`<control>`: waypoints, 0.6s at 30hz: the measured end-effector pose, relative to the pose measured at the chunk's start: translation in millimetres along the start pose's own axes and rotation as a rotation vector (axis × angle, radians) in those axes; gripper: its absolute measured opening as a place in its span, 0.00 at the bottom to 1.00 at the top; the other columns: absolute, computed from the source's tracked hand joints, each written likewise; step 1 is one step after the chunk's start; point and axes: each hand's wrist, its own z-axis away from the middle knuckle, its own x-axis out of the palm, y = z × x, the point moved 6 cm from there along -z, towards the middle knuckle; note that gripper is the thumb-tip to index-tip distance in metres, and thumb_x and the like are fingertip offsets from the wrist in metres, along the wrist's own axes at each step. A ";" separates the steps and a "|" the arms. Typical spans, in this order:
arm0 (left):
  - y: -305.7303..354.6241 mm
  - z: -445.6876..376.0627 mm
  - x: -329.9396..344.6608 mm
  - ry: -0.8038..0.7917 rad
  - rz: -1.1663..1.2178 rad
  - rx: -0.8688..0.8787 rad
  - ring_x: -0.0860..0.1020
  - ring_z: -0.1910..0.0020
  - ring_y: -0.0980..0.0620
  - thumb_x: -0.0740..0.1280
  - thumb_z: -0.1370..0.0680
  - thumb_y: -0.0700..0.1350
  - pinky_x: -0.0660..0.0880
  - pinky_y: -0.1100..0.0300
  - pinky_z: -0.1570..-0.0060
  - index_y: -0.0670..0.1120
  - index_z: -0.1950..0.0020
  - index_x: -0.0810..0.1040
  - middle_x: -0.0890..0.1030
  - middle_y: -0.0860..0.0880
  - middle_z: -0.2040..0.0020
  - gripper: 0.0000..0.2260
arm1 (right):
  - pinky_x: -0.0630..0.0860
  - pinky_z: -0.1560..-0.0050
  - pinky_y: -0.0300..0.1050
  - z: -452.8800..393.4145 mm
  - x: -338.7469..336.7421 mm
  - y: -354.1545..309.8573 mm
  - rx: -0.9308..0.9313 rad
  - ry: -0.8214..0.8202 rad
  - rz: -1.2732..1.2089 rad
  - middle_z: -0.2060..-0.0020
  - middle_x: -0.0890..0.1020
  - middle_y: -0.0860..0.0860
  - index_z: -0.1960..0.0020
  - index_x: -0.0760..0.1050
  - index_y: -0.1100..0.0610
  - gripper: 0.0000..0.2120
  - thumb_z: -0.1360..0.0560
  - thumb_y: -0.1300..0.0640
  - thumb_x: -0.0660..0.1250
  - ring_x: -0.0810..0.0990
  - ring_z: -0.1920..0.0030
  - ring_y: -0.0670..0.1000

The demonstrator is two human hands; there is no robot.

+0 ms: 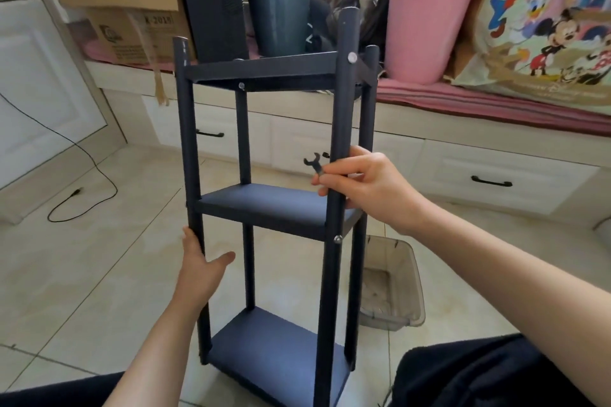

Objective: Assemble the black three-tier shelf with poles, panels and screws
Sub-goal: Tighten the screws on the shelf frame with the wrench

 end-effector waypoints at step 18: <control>81.0 102.7 50.8 -0.094 0.325 0.187 0.80 0.63 0.57 0.64 0.19 0.54 0.76 0.69 0.62 0.51 0.49 0.78 0.82 0.53 0.60 0.09 | 0.83 0.50 0.50 -38.3 41.6 -24.7 0.009 0.028 0.027 0.50 0.78 0.55 0.47 0.84 0.54 0.07 0.22 0.57 0.69 0.82 0.48 0.56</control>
